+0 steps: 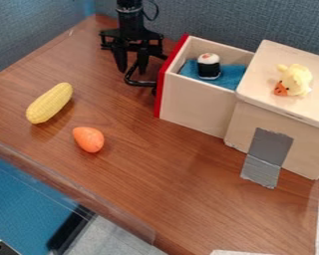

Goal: Close the drawer

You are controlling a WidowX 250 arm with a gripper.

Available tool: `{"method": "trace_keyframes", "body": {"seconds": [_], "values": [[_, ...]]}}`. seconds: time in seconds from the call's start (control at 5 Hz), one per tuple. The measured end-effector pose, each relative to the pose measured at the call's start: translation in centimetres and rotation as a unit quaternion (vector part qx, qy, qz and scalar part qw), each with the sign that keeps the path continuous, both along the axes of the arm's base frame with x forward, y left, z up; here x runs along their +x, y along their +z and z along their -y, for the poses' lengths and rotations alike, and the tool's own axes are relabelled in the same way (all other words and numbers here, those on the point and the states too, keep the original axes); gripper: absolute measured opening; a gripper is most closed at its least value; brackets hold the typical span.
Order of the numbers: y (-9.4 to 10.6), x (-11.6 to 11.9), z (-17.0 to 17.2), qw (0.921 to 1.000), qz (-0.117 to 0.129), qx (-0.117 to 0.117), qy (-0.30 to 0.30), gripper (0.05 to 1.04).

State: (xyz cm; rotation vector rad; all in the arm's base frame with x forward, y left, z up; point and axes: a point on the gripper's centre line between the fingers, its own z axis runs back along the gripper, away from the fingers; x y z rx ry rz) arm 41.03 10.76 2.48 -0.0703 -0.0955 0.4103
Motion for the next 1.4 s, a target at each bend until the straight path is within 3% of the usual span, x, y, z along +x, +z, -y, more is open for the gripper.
{"method": "trace_keyframes", "body": {"seconds": [0.2,0.4,1.0,1.4], "values": [[-0.3,0.0,0.9,0.9998,0.001,-0.009,-0.017,0.178],[-0.3,0.3,1.9,0.9991,0.008,-0.013,-0.039,0.136],[0.1,1.2,3.6,0.9960,0.028,-0.029,-0.079,0.135],[1.4,0.5,4.2,0.9934,0.049,-0.035,-0.097,0.130]]}}
